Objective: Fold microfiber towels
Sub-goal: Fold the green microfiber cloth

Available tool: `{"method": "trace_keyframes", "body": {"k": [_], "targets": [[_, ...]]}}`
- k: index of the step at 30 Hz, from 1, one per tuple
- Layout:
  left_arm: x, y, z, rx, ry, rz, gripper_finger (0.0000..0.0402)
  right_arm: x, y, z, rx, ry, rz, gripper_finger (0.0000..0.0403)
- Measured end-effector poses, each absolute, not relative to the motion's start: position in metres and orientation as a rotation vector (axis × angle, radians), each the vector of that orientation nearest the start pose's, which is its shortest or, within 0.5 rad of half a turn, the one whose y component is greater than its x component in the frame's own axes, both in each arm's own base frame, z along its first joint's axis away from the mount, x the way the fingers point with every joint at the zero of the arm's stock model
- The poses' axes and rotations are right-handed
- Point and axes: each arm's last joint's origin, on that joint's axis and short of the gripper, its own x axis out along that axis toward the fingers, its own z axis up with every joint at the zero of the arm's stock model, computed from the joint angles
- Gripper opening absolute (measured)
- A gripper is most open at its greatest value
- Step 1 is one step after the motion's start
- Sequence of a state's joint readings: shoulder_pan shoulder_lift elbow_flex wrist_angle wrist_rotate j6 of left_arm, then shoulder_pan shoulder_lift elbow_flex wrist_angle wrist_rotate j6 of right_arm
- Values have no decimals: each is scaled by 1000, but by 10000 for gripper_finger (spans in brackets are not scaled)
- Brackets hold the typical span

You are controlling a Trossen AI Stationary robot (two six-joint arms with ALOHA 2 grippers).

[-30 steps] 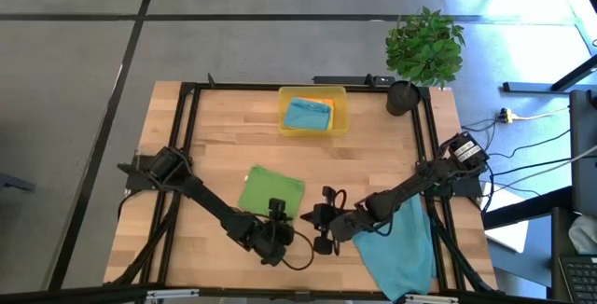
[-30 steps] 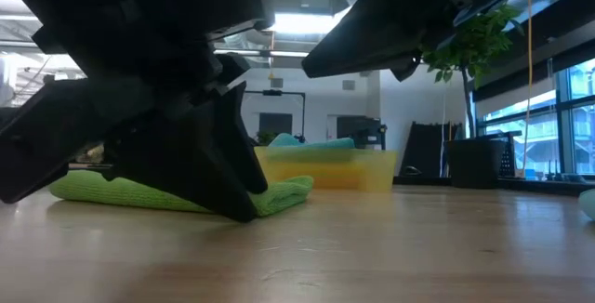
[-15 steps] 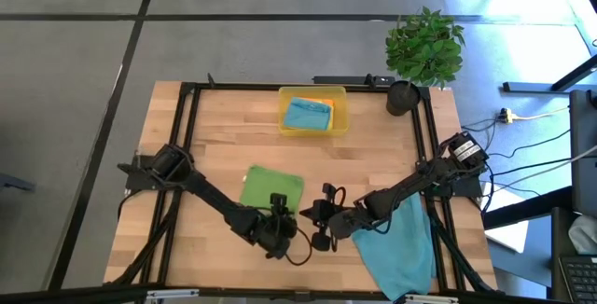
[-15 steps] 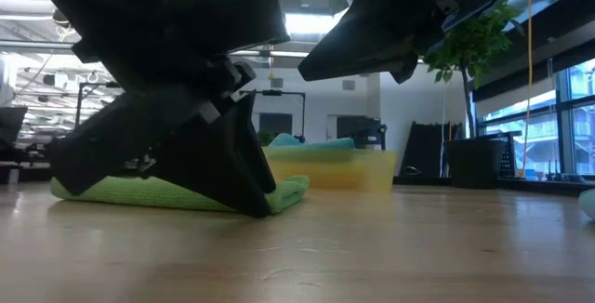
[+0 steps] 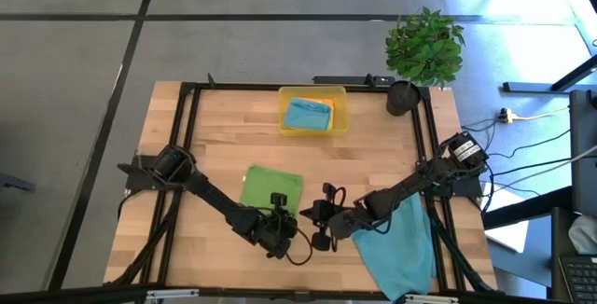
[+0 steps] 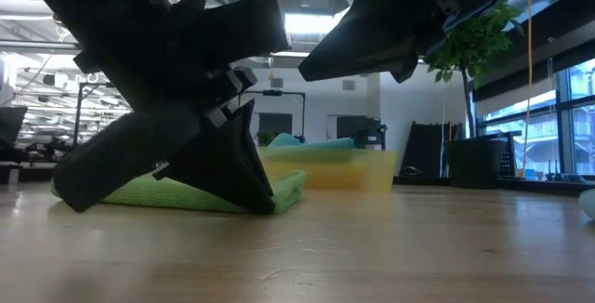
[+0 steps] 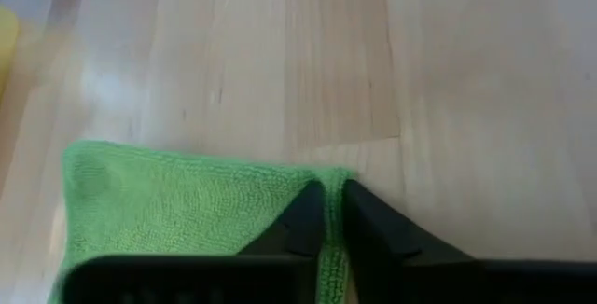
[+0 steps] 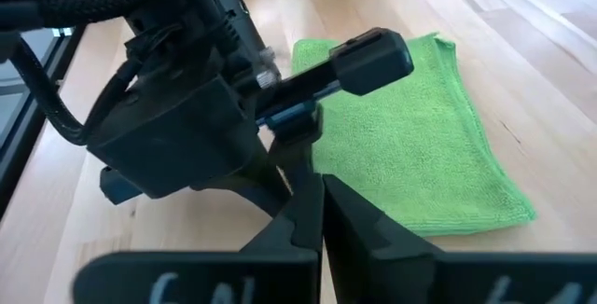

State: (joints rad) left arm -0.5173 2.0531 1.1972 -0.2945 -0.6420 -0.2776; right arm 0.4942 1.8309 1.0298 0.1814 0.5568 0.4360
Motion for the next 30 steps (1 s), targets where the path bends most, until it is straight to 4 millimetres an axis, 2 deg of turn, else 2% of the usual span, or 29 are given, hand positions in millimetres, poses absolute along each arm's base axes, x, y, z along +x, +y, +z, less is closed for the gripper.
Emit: {"method": "trace_keyframes", "body": {"k": [2, 7, 12, 14, 18, 23, 30], "targets": [[344, -176, 103, 404, 936, 238, 10, 339, 165, 171, 102, 510, -171, 10], [342, -178, 98, 472, 951, 218, 1, 338, 165, 170, 49, 520, -159, 10], [330, -191, 115, 503, 947, 139, 0, 335, 163, 166, 1, 573, -169, 10], [322, -200, 128, 500, 925, 99, 0, 335, 163, 165, 1, 578, -170, 10], [307, -212, 148, 527, 899, 71, 0, 340, 166, 166, 8, 528, -132, 15], [292, -220, 167, 531, 877, 41, 0, 347, 173, 155, -82, 512, 26, 64], [268, -233, 183, 505, 838, -8, 0, 353, 178, 125, -181, 579, 91, 177]]}}
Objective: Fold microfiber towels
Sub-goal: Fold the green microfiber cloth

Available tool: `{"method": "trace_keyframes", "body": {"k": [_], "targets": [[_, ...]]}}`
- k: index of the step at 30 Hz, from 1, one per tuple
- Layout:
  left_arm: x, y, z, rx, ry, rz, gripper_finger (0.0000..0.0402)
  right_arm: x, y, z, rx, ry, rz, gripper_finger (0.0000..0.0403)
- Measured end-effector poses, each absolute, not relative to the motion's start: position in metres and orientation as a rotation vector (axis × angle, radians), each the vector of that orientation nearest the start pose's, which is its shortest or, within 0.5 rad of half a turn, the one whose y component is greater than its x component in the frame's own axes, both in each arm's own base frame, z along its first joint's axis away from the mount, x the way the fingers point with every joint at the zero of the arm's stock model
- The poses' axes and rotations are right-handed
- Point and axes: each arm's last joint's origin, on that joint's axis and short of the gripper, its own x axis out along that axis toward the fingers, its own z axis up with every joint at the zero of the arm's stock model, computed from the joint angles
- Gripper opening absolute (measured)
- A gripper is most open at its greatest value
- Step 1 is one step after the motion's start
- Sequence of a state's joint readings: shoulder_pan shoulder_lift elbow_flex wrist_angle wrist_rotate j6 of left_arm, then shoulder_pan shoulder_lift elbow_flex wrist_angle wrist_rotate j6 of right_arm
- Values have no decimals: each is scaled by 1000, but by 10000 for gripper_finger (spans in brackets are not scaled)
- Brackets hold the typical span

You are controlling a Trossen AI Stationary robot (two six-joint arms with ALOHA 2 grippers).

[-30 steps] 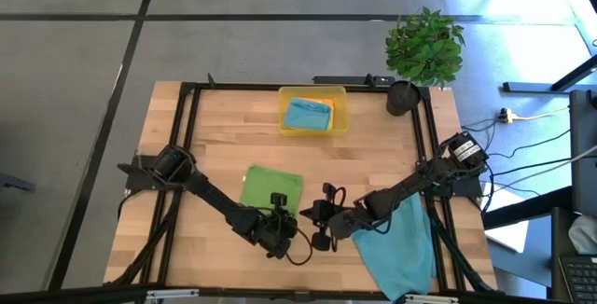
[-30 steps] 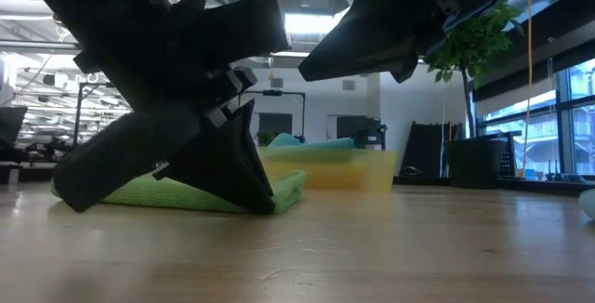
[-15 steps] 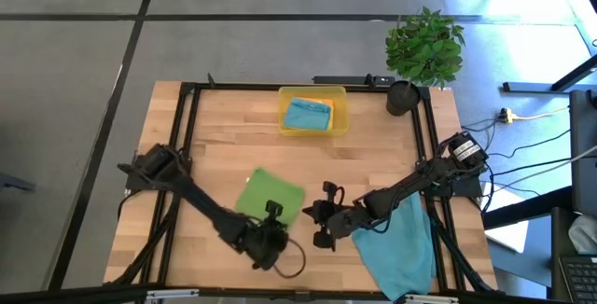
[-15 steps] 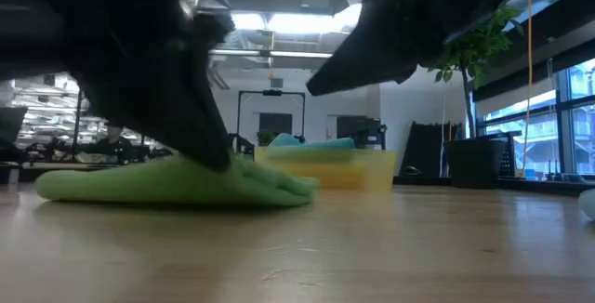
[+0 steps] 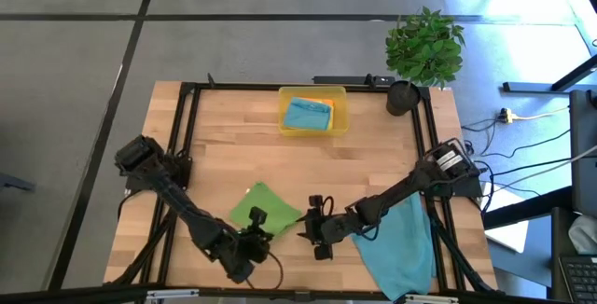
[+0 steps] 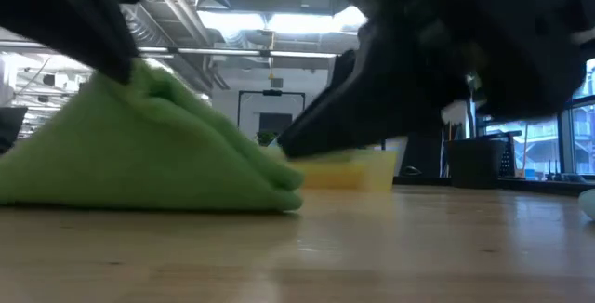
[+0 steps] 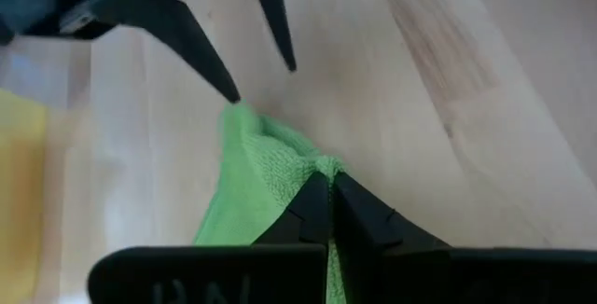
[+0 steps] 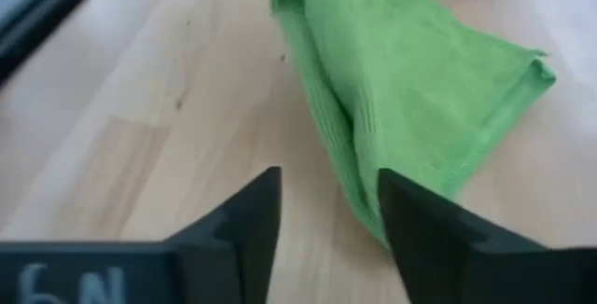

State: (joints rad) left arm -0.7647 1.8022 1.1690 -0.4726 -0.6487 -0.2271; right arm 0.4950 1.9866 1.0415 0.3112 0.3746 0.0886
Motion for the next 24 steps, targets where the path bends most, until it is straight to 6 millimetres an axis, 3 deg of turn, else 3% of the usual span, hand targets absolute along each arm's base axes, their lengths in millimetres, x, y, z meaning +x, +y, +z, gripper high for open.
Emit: {"method": "trace_keyframes", "body": {"k": [4, 8, 18, 24], "targets": [[250, -230, 183, 469, 826, -2, 0, 359, 182, 113, -276, 598, 116, 225], [236, -224, 180, 431, 811, 21, 0, 368, 186, 107, -383, 591, 113, 247], [221, -222, 173, 386, 779, 44, 0, 391, 197, 94, -561, 689, 55, 249], [219, -224, 174, 390, 772, 39, 0, 393, 198, 95, -608, 706, 56, 220]]}}
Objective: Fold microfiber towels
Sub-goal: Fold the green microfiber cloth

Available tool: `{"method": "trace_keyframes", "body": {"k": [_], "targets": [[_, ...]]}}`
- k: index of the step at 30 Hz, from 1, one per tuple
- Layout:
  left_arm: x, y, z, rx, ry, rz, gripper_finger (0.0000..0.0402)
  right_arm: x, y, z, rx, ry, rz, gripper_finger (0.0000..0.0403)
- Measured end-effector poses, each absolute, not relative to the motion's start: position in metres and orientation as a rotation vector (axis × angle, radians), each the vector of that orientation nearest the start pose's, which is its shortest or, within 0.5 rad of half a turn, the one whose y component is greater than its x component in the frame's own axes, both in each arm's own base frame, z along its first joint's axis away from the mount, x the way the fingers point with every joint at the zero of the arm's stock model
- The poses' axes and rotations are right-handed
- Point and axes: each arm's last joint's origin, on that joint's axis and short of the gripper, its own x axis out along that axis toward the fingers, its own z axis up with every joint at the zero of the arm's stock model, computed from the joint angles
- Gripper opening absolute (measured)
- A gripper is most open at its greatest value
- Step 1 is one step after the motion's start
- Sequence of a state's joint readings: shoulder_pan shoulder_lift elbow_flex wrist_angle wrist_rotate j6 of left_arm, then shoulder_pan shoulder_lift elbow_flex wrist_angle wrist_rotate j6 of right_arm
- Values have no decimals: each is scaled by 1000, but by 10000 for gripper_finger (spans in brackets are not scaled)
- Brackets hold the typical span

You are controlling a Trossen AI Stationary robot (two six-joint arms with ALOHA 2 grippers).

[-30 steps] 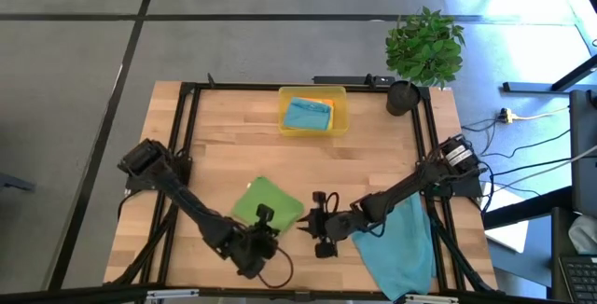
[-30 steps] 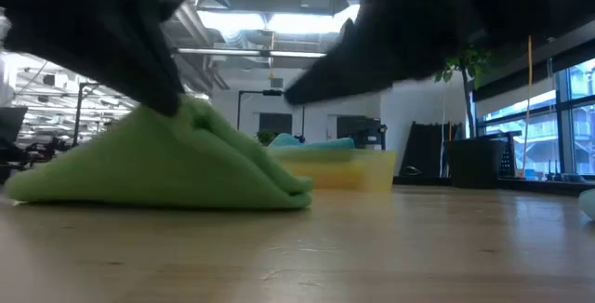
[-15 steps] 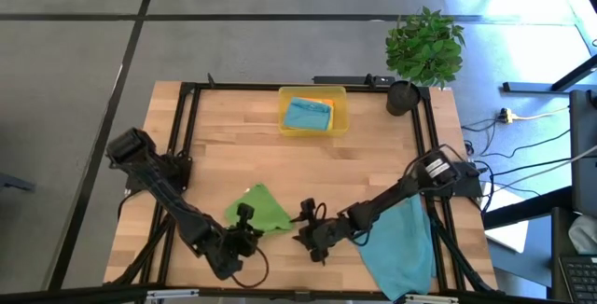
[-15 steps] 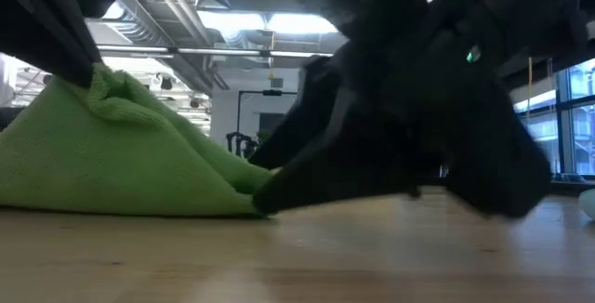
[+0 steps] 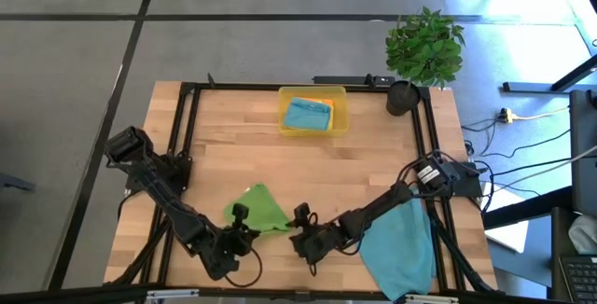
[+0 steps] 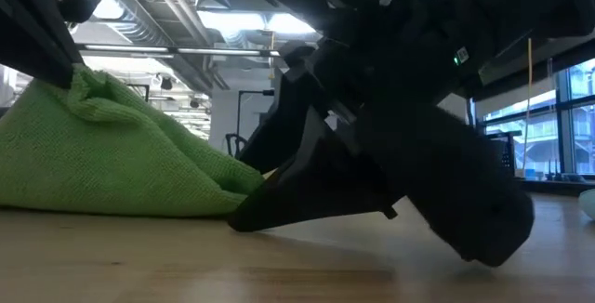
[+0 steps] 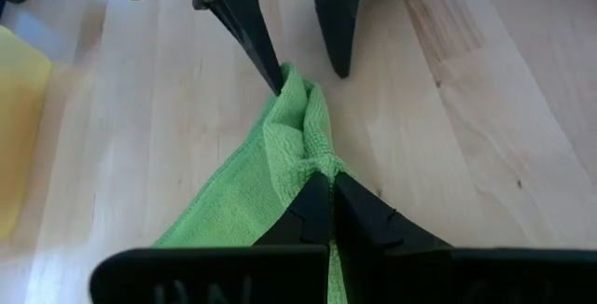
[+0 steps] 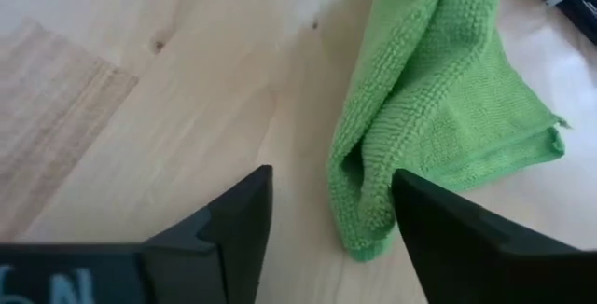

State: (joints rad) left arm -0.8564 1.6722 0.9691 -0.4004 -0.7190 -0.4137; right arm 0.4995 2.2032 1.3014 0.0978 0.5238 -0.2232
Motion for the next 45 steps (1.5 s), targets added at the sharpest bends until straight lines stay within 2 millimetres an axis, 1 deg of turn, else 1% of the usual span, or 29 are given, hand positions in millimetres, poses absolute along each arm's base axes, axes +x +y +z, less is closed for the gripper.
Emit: {"method": "trace_keyframes", "body": {"k": [4, 13, 17, 22, 24, 28, 33, 39, 43, 45], "targets": [[218, -227, 175, 383, 756, 27, 0, 392, 196, 93, -636, 712, 33, 196], [218, -227, 177, 371, 742, 24, 0, 392, 193, 93, -647, 722, 8, 155], [218, -228, 177, 369, 739, 24, 0, 392, 193, 92, -650, 723, 10, 111], [218, -228, 177, 385, 740, 18, 0, 393, 193, 93, -647, 716, 13, 30], [218, -227, 177, 404, 747, 19, 0, 393, 193, 93, -650, 715, 6, 11], [218, -220, 175, 452, 765, 64, 0, 390, 191, 95, -647, 727, -85, 8], [230, -208, 175, 527, 770, 98, 0, 380, 180, 106, -693, 807, -206, 5], [259, -182, 178, 592, 777, 121, 0, 364, 164, 133, -671, 881, -346, 2], [280, -165, 183, 624, 750, 90, 0, 352, 159, 144, -633, 918, -425, 2], [287, -159, 184, 625, 741, 61, 0, 345, 162, 146, -601, 924, -459, 2]]}}
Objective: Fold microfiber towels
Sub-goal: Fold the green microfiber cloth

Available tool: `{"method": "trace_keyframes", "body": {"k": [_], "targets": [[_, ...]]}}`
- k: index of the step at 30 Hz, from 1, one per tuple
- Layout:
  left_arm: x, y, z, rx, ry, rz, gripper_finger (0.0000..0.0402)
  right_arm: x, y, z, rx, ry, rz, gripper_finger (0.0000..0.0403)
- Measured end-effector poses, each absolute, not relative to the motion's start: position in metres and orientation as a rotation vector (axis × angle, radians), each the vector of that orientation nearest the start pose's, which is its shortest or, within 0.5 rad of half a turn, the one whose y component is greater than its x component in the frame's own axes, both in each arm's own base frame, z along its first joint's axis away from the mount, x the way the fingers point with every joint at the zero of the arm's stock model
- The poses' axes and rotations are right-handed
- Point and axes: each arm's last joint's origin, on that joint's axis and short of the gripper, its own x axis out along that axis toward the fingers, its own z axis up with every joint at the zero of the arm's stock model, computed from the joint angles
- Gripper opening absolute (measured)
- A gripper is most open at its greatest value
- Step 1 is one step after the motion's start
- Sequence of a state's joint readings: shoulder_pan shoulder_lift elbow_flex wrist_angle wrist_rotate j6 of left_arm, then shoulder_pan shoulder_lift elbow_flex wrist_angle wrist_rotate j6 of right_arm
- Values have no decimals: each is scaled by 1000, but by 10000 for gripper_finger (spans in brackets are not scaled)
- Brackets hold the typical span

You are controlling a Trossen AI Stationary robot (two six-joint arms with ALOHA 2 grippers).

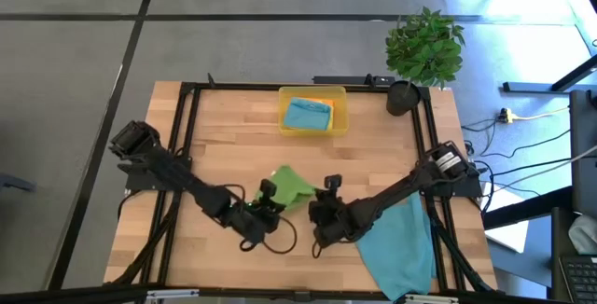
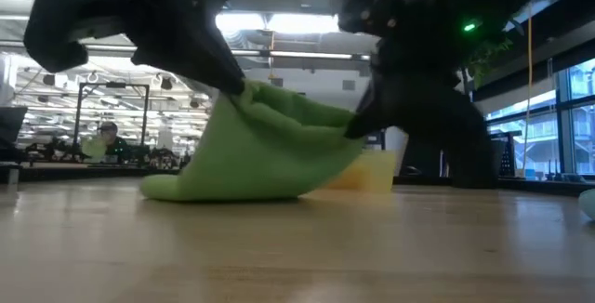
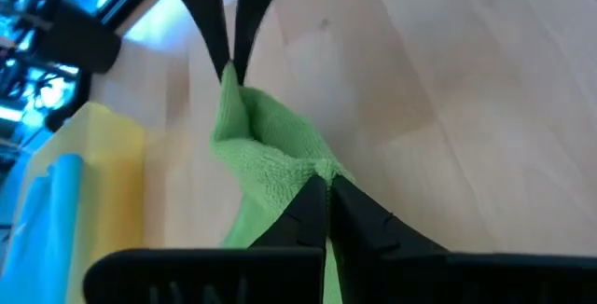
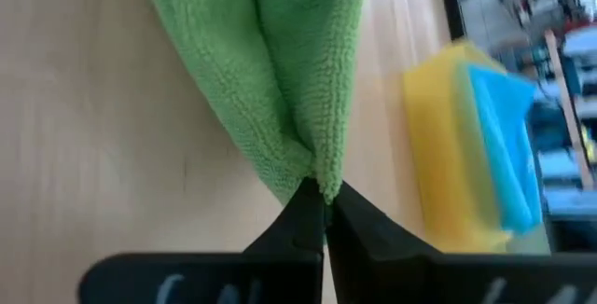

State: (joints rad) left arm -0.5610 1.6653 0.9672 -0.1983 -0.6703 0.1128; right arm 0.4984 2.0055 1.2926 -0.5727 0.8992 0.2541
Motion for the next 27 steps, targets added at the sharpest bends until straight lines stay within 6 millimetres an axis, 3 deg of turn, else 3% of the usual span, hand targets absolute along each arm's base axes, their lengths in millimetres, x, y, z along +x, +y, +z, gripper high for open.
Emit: {"method": "trace_keyframes", "body": {"k": [6, 14, 20, 27], "targets": [[283, -161, 181, 645, 790, -13, 0, 331, 192, 144, -437, 910, -371, 2], [245, -204, 176, 601, 802, -115, 0, 343, 241, 131, -221, 744, -91, 2], [221, -230, 175, 538, 770, -167, 0, 351, 248, 112, -168, 723, -21, 2], [198, -223, 142, 450, 777, -150, 0, 354, 250, 118, -163, 687, 23, 1]]}}
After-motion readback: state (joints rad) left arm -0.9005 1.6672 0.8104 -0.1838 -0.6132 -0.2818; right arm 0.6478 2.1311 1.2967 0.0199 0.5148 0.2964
